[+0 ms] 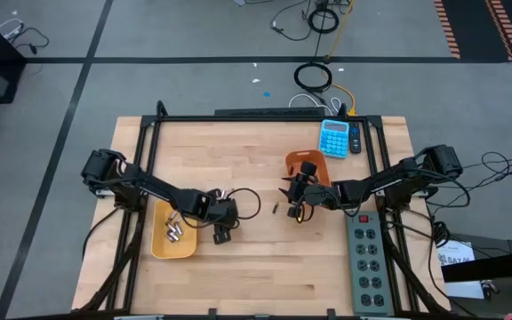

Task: Sort batteries
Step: Put the silver black battery into the yellow bin

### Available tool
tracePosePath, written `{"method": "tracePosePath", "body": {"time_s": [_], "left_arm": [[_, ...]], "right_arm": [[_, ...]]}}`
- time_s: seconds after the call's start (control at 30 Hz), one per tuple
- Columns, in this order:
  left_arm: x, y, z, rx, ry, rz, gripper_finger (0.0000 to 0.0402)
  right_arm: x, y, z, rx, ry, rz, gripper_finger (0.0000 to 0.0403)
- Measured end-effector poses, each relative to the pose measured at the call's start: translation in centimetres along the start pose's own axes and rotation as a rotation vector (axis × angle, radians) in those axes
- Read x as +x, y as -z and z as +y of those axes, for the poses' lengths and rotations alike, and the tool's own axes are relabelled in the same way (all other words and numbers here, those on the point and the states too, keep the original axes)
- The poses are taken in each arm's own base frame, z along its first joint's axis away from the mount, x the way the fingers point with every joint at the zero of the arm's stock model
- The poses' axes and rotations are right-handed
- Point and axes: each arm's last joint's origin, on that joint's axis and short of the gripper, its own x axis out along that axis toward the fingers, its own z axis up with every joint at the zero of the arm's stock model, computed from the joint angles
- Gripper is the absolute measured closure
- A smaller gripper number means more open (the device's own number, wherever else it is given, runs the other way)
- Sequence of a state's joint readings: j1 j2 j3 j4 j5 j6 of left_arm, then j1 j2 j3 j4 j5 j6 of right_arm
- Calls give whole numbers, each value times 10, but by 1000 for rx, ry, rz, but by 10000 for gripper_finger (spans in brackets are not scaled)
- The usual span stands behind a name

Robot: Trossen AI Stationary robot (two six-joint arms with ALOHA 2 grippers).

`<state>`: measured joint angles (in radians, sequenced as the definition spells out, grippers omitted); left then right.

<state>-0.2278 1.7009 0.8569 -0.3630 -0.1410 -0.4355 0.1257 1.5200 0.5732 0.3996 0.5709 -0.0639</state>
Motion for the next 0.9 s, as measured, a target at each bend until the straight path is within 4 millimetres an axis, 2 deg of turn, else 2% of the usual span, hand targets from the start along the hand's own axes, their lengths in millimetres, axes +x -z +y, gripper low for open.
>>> {"method": "tracePosePath", "body": {"time_s": [0.27, 0.37, 0.47, 0.5, 0.73, 0.9], "left_arm": [[2, 0, -1, 4, -7, -4, 248], [2, 0, -1, 8, -7, -4, 295], [2, 0, -1, 8, -12, 1, 359], [2, 0, -1, 8, -12, 1, 367], [-1, 1, -1, 21, 32, 27, 367], [-26, 5, 3, 16, 186, 111, 367]], "right_arm": [[0, 0, 0, 0, 0, 0, 248], [0, 0, 0, 0, 0, 0, 248], [0, 0, 0, 0, 0, 0, 248], [0, 0, 0, 0, 0, 0, 248], [0, 0, 0, 0, 0, 0, 248], [0, 0, 0, 3, 0, 0, 248]]}}
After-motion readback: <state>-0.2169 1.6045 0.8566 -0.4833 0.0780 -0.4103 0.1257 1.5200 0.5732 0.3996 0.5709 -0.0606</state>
